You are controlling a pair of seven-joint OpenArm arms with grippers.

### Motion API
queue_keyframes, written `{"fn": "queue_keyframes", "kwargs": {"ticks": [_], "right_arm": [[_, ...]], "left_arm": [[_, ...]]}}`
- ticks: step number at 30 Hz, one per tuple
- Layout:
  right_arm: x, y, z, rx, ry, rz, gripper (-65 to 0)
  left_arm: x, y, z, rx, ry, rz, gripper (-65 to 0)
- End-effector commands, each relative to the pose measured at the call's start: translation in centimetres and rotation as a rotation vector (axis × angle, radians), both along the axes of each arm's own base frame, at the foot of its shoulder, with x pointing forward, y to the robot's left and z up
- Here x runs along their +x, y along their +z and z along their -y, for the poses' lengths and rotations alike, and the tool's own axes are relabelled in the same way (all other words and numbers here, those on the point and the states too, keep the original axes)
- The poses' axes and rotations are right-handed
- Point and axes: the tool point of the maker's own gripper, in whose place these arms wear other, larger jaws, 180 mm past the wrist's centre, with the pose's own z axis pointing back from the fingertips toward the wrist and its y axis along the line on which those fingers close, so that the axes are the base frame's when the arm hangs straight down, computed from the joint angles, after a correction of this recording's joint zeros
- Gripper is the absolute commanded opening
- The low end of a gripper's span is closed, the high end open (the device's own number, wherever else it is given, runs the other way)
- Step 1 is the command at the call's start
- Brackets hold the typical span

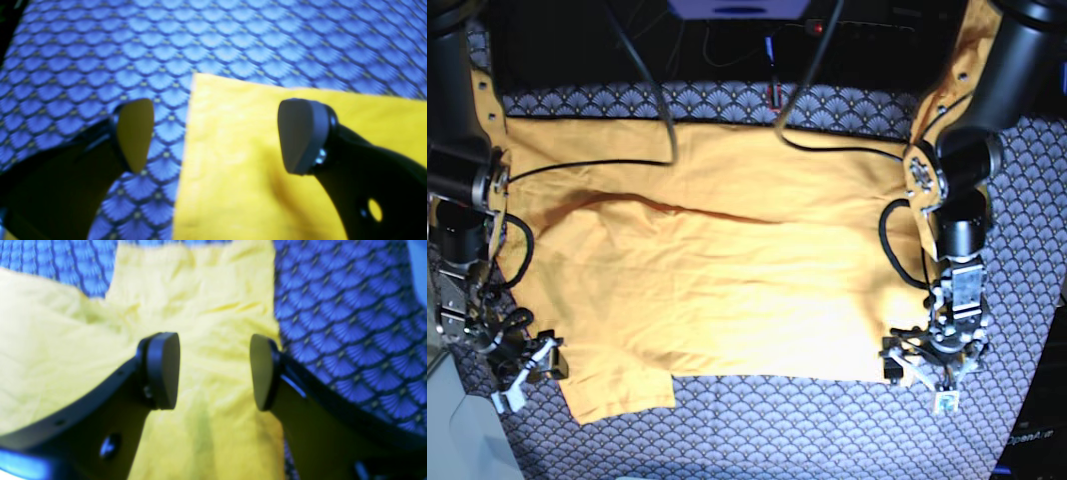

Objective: Fold the T-shirt properly
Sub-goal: 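Move both grippers down along the shirt sides toward the hem, then grasp the shirt's side edges near the hem with both grippers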

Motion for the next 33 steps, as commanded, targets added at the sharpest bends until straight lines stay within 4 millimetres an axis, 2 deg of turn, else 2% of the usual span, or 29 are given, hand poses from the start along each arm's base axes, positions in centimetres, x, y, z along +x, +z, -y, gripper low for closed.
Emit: {"fn": "queue_keyframes", "kwargs": {"ticks": [1, 2, 5, 10, 14, 17, 19, 21, 28, 33], "right_arm": [[0.8, 1.8, 1.1, 0.014, -0.024, 0.053, -30.6], [0.7, 1.4, 1.1, 0.028, -0.028, 0.049, -30.6], [0.5, 0.4, 2.8, 0.041, -0.11, 0.041, -30.6], [-0.3, -1.0, 3.0, 0.072, -0.129, 0.031, -30.6], [-0.4, -0.7, 3.8, 0.062, -0.137, 0.034, -30.7], [-0.8, -0.1, 5.8, 0.044, -0.163, 0.04, -30.8], [-0.8, 0.0, 6.2, 0.04, -0.166, 0.043, -30.8], [-1.1, 0.3, 7.2, 0.028, -0.177, 0.044, -30.8], [-1.0, 0.5, 7.3, 0.028, -0.18, 0.051, -30.6], [-1.0, -0.2, 6.8, 0.028, -0.196, 0.043, -30.6]], "left_arm": [[1.5, 2.8, -0.9, 0.025, 0.01, 0.074, -8.2], [1.6, 2.6, -0.9, 0.05, 0.006, 0.068, -8.2], [1.6, 1.7, -0.2, 0.115, -0.027, 0.035, -8.2], [1.5, 1.1, 1.0, 0.148, -0.068, 0.017, -8.2], [1.6, 1.2, 1.3, 0.142, -0.077, 0.021, -8.2], [0.9, 0.3, 1.2, 0.141, -0.078, 0.004, -8.3], [0.4, -0.4, 1.1, 0.143, -0.078, -0.007, -8.3], [0.5, -0.2, 1.0, 0.146, -0.077, -0.002, -8.3], [0.8, 0.2, 1.2, 0.145, -0.077, 0.007, -7.9], [0.9, 0.2, 1.2, 0.143, -0.077, 0.002, -7.9]]}}
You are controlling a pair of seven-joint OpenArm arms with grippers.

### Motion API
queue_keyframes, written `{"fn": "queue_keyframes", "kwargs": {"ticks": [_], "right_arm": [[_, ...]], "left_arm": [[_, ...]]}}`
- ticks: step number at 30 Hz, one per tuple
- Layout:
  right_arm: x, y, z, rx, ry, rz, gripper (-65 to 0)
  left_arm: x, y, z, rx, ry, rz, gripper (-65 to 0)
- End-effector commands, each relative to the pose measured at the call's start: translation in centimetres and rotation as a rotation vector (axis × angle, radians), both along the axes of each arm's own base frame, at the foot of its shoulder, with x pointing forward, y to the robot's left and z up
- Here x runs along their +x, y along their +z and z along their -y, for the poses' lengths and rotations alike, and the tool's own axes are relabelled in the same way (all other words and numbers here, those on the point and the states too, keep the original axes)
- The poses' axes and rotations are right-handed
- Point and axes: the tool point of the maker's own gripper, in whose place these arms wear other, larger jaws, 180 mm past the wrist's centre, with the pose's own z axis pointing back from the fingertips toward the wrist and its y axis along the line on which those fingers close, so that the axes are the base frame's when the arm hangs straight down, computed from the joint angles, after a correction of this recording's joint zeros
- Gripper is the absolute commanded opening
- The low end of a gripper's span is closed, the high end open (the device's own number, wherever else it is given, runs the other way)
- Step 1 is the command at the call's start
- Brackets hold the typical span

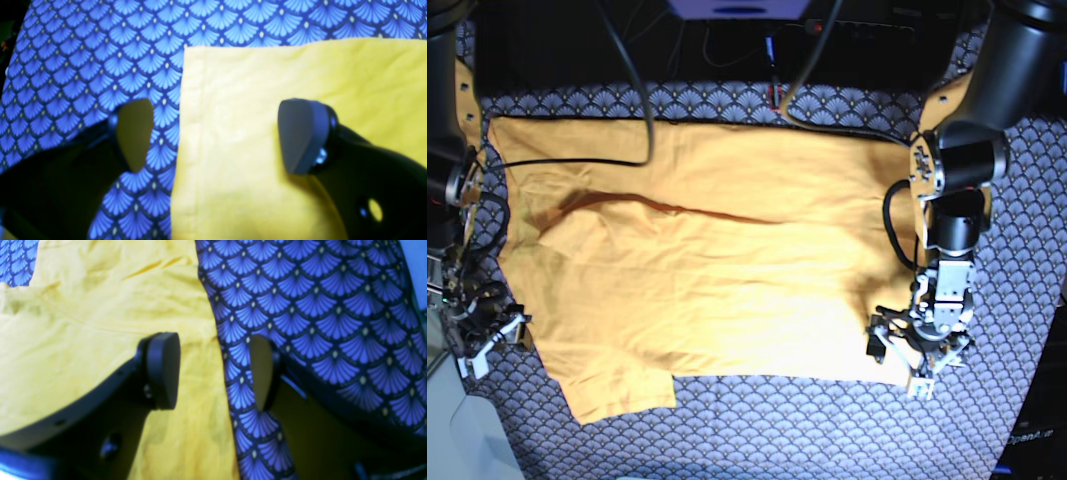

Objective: Fold the T-shirt properly
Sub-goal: 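Grasp the shirt's side edges near the hem with both grippers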

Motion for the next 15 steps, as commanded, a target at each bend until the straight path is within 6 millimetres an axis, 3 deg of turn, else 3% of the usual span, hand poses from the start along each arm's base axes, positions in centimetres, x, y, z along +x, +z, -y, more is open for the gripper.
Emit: {"fn": "queue_keyframes", "kwargs": {"ticks": [1, 4, 7, 15], "right_arm": [[1.7, 2.8, 0.8, -0.002, -0.032, 0.085, -30.6], [1.7, 2.6, 1.1, -0.013, -0.056, 0.082, -30.6], [1.6, 1.8, 1.1, -0.023, -0.083, 0.071, -30.6], [0.9, -0.3, 0.5, -0.031, -0.115, 0.027, -30.6]], "left_arm": [[1.8, 3.0, -0.5, 0.005, 0.008, 0.073, -7.9], [1.8, 3.0, -0.6, 0.007, 0.009, 0.075, -7.9], [0.7, 1.6, -0.9, 0.015, 0.018, 0.024, -7.9], [-0.7, 2.6, -2.1, 0.071, 0.038, 0.048, -7.9]]}}
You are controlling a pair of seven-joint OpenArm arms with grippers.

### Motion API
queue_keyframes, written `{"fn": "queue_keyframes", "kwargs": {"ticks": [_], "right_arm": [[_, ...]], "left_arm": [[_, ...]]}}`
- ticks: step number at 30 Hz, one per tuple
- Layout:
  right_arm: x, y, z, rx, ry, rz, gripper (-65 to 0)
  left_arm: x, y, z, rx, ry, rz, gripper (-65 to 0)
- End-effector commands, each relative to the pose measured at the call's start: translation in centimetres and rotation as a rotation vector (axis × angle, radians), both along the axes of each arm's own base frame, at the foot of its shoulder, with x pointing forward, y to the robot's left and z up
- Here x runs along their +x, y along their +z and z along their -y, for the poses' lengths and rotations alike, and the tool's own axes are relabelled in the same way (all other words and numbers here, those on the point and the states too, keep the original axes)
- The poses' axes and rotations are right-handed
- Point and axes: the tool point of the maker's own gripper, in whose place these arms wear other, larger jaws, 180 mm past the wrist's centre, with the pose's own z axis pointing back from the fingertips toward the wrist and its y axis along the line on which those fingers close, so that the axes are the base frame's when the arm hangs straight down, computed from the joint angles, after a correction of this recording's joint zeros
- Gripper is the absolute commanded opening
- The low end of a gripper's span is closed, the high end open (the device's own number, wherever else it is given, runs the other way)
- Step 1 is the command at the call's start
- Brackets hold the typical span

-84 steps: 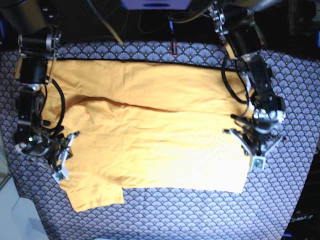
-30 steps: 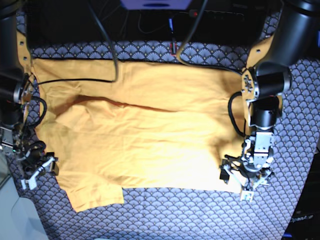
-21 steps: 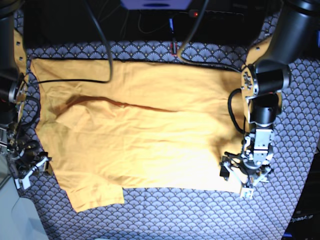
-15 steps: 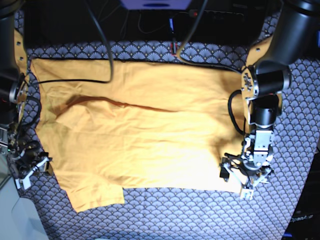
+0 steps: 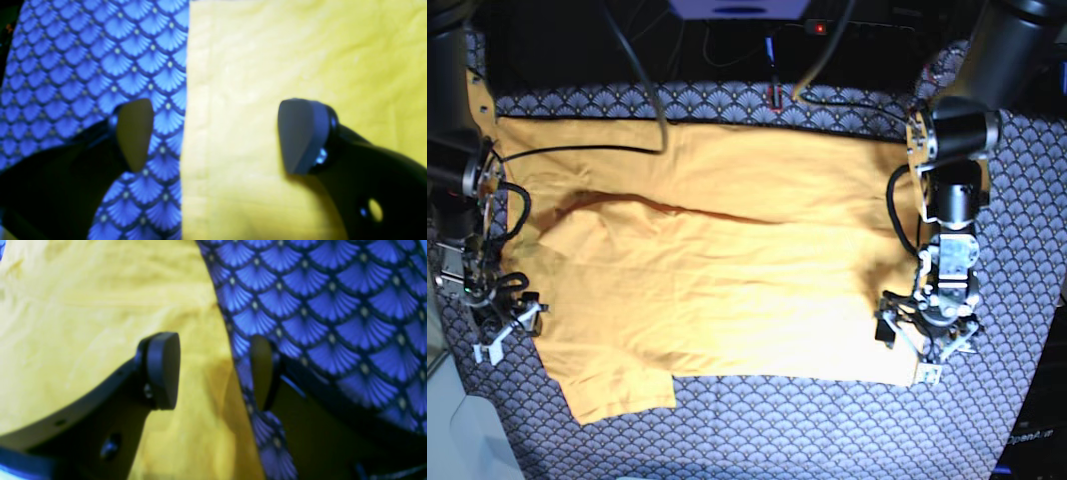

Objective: Fold the T-shirt properly
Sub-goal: 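Grasp the shirt's side edges near the hem with both grippers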

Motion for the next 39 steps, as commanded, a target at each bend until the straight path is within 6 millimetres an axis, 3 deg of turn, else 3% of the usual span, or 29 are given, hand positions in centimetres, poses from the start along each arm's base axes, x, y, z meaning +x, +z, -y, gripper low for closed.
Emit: {"fn": "queue_keyframes", "kwargs": {"ticks": [1, 8, 15, 24, 33, 39], "right_arm": [[1.4, 2.2, 0.9, -0.003, -0.021, 0.069, -30.6], [1.0, 1.3, 0.1, 0.011, -0.015, 0.049, -30.6], [0.8, 1.0, 0.2, 0.007, -0.017, 0.037, -30.8], [-1.8, -2.4, -0.5, 0.016, -0.008, -0.031, -31.7], [-2.0, -2.7, -0.9, 0.018, -0.001, -0.031, -53.0], [-0.1, -0.5, -0.7, 0.015, -0.001, 0.013, -60.5]], "left_arm": [[1.5, 3.0, -0.6, 0.018, 0.004, 0.081, -7.9], [0.9, 3.7, -1.1, 0.039, 0.016, 0.079, -7.9], [0.4, 3.0, -1.5, 0.044, 0.028, 0.044, -8.0], [0.2, 2.7, -1.6, 0.045, 0.028, 0.038, -8.0], [0.2, 2.7, -1.4, 0.044, 0.025, 0.037, -8.1], [0.3, 2.6, -1.1, 0.043, 0.02, 0.037, -8.1]]}}
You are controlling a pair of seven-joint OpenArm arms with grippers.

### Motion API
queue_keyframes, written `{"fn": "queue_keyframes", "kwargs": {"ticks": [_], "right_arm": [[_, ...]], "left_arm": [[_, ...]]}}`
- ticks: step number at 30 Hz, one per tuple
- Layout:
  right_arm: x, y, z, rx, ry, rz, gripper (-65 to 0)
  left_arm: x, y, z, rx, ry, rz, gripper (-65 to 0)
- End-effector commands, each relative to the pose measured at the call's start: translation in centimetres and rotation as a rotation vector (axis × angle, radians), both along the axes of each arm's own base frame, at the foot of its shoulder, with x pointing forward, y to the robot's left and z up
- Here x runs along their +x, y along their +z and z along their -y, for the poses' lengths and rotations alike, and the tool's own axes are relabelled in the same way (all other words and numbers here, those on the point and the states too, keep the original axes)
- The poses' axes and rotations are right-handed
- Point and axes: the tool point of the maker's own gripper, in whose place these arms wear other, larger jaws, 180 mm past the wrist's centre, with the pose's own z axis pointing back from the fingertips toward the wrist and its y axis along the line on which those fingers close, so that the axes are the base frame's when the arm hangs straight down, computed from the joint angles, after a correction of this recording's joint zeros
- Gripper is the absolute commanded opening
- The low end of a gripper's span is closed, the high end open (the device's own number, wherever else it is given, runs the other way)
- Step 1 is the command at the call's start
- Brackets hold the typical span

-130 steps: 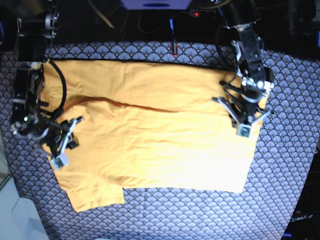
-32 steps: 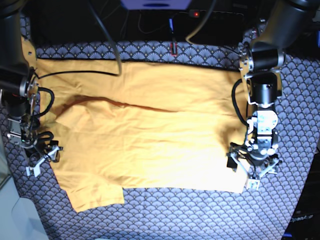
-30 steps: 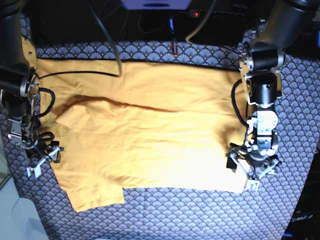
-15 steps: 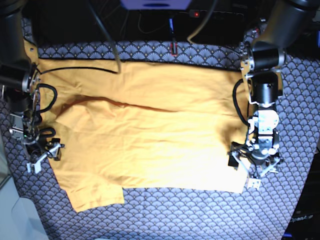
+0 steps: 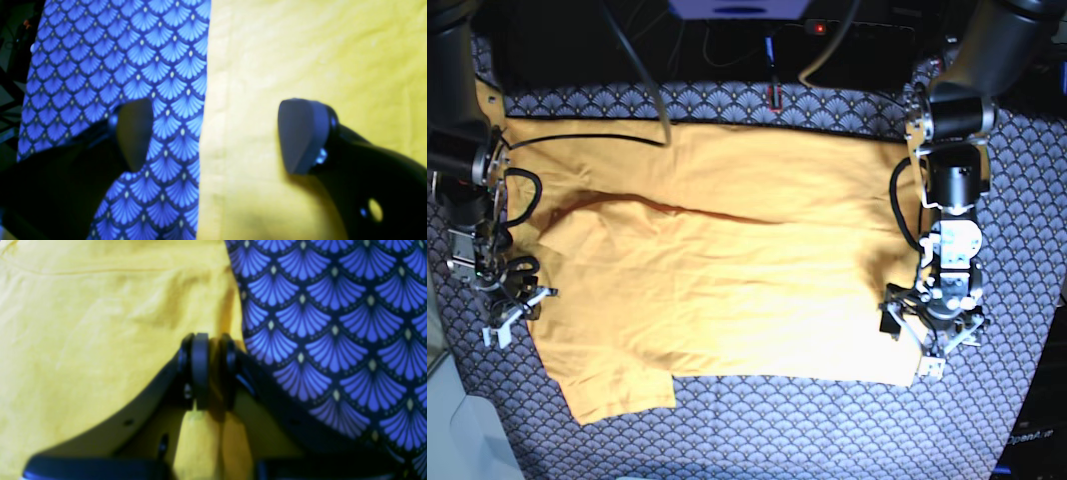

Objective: Fold the T-shirt properly
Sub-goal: 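Grasp the shirt's side edges near the hem with both grippers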

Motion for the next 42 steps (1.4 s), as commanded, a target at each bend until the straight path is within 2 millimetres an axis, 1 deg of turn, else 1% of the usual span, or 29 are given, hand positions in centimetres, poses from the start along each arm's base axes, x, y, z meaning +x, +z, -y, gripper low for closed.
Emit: {"fn": "queue_keyframes", "kwargs": {"ticks": [1, 5, 9, 11, 13, 16, 18, 22, 25, 30, 32, 35, 37, 40, 42], "right_arm": [[1.7, 2.3, 0.5, -0.008, 0.0, 0.049, -61.0], [2.0, 2.8, 0.6, -0.013, 0.002, 0.062, -64.4], [2.9, 4.7, 1.4, -0.047, 0.007, 0.113, -65.0], [3.0, 5.0, 1.5, -0.052, 0.007, 0.124, -65.0], [3.0, 5.7, 2.7, -0.067, -0.006, 0.133, -65.0], [3.1, 6.2, 3.2, -0.073, -0.012, 0.141, -65.0], [2.9, 6.5, 4.1, -0.074, -0.029, 0.147, -65.0], [2.9, 6.5, 4.1, -0.073, -0.031, 0.148, -64.4], [2.8, 6.5, 4.4, -0.054, -0.052, 0.157, -59.9], [2.7, 7.0, 5.2, -0.011, -0.109, 0.186, -49.6], [2.6, 6.8, 5.3, -0.004, -0.117, 0.186, -46.0], [1.8, 5.8, 5.3, 0.009, -0.128, 0.165, -42.8], [1.6, 5.1, 4.9, 0.031, -0.139, 0.16, -40.9], [0.7, 4.2, 5.2, 0.053, -0.166, 0.152, -38.5], [0.8, 3.9, 4.6, 0.075, -0.173, 0.155, -38.0]], "left_arm": [[1.6, 2.7, -0.5, 0.013, 0.0, 0.074, -8.1], [1.6, 2.7, -0.5, 0.013, 0.0, 0.074, -8.1], [1.6, 2.7, -0.5, 0.013, 0.0, 0.074, -8.1], [1.6, 2.7, -0.5, 0.013, 0.0, 0.074, -8.1], [1.6, 2.7, -0.5, 0.013, 0.0, 0.074, -8.1], [1.6, 2.7, -0.5, 0.013, 0.0, 0.074, -8.1], [1.6, 2.7, -0.4, 0.011, -0.001, 0.074, -8.1], [1.6, 2.7, -0.3, 0.01, -0.002, 0.074, -8.1], [1.6, 2.6, -0.3, 0.01, -0.001, 0.071, -8.1], [1.5, 2.5, -0.3, 0.01, 0.0, 0.067, -8.1], [1.5, 2.5, -0.4, 0.011, 0.002, 0.067, -8.1], [1.4, 2.4, -0.5, 0.01, 0.004, 0.064, -8.1], [1.4, 2.4, -0.5, 0.011, 0.004, 0.064, -8.1], [1.4, 2.4, -0.5, 0.011, 0.004, 0.064, -8.1], [1.4, 2.4, -0.5, 0.011, 0.004, 0.064, -8.1]]}}
